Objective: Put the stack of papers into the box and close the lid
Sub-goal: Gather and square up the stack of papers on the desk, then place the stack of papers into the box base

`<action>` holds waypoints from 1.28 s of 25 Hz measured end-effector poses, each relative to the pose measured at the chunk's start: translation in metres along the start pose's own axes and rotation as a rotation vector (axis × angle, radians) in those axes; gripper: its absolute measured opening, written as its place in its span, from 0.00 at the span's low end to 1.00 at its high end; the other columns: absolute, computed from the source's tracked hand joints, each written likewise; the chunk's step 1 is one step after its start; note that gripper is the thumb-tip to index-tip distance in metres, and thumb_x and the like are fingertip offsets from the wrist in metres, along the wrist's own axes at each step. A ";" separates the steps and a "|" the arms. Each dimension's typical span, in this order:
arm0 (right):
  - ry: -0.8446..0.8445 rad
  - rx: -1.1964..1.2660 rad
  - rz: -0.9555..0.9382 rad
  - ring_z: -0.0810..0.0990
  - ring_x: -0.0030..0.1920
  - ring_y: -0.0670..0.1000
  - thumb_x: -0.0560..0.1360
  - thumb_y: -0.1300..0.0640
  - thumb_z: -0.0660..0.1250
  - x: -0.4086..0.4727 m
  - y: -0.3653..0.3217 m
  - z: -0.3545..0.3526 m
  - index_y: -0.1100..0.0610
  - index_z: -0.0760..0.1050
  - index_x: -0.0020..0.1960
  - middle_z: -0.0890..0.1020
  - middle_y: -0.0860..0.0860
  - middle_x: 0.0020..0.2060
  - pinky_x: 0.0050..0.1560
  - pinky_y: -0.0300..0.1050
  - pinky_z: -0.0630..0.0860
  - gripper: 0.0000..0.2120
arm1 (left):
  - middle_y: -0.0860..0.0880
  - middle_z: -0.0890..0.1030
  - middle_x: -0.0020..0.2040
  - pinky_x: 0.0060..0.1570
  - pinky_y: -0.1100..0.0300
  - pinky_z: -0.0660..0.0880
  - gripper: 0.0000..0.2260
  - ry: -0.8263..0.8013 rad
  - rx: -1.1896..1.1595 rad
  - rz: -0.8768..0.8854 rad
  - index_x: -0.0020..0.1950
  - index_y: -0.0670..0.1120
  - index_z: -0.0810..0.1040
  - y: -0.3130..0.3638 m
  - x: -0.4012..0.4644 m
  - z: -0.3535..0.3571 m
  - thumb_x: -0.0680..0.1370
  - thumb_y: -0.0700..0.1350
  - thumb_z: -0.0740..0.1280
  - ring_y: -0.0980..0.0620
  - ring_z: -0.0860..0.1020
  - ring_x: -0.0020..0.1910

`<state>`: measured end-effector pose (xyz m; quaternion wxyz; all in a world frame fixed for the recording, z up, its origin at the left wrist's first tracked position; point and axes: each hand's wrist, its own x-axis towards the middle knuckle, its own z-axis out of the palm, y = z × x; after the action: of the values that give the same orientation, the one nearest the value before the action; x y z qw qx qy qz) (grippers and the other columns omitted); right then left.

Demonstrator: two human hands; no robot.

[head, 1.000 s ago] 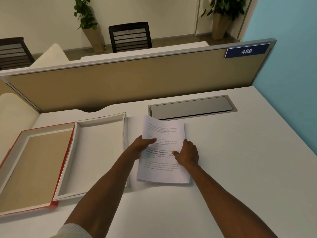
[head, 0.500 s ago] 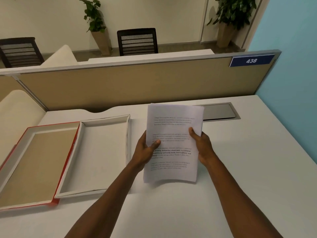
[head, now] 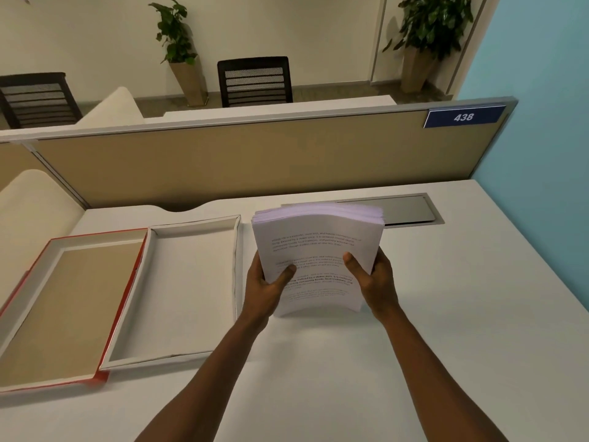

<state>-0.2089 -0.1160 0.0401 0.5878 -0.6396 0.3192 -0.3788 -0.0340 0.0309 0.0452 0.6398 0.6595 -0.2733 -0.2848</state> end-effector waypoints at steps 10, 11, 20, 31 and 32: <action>0.065 -0.056 0.020 0.83 0.51 0.46 0.73 0.57 0.74 -0.015 0.013 -0.001 0.51 0.74 0.63 0.83 0.48 0.53 0.43 0.36 0.81 0.20 | 0.50 0.78 0.64 0.59 0.41 0.79 0.26 0.032 0.082 -0.015 0.73 0.52 0.68 -0.011 -0.014 0.006 0.78 0.38 0.70 0.45 0.78 0.64; 0.064 -0.063 0.019 0.83 0.51 0.44 0.74 0.57 0.74 -0.018 0.014 -0.002 0.49 0.73 0.63 0.83 0.46 0.53 0.43 0.35 0.81 0.20 | 0.51 0.78 0.64 0.59 0.42 0.79 0.26 0.021 0.092 -0.019 0.73 0.52 0.67 -0.012 -0.016 0.005 0.78 0.38 0.69 0.46 0.78 0.64; 0.041 -0.470 -0.083 0.81 0.45 0.51 0.79 0.54 0.67 -0.035 0.026 -0.008 0.53 0.67 0.63 0.82 0.52 0.53 0.40 0.34 0.77 0.16 | 0.50 0.80 0.60 0.58 0.47 0.82 0.18 -0.006 0.421 0.049 0.68 0.46 0.68 -0.006 -0.021 -0.002 0.79 0.36 0.65 0.51 0.78 0.55; -0.160 -0.251 -0.031 0.84 0.49 0.42 0.75 0.51 0.72 -0.030 -0.057 0.053 0.50 0.74 0.61 0.84 0.43 0.53 0.44 0.38 0.83 0.16 | 0.53 0.86 0.53 0.45 0.55 0.85 0.12 0.059 0.125 -0.003 0.57 0.59 0.75 0.071 -0.036 -0.102 0.78 0.44 0.71 0.50 0.87 0.48; -0.211 -0.181 0.001 0.85 0.51 0.44 0.76 0.52 0.72 -0.030 -0.063 0.088 0.50 0.75 0.63 0.84 0.44 0.54 0.47 0.42 0.83 0.17 | 0.52 0.87 0.52 0.44 0.53 0.85 0.12 0.115 0.081 -0.011 0.59 0.57 0.77 0.080 -0.041 -0.138 0.78 0.44 0.71 0.48 0.87 0.47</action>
<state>-0.1505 -0.0389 0.0975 0.5583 -0.7261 0.2888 -0.2788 0.0381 0.1526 0.1288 0.6256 0.7016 -0.2437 -0.2387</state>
